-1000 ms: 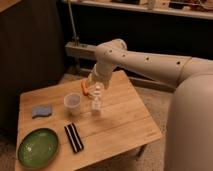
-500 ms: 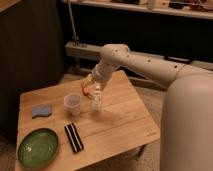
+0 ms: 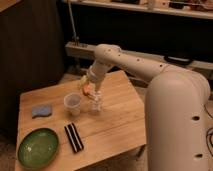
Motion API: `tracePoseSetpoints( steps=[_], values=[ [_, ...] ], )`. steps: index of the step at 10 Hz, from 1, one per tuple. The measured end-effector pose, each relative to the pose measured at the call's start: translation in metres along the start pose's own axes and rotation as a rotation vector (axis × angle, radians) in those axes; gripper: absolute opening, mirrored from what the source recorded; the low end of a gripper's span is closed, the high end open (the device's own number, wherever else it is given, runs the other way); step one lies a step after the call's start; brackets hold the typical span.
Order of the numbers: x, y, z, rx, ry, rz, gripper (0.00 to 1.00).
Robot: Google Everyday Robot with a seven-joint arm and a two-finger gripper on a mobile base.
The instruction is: Pick up the ceramic cup
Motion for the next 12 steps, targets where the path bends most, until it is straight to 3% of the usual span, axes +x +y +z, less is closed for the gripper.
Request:
tracePoseSetpoints(
  steps=[4, 9, 12],
  values=[
    [0.013, 0.010, 0.023, -0.009, 0.064, -0.028, 0.65],
    [0.022, 0.014, 0.051, 0.007, 0.085, -0.042, 0.65],
    [0.024, 0.015, 0.069, 0.039, 0.104, -0.050, 0.65]
  ],
)
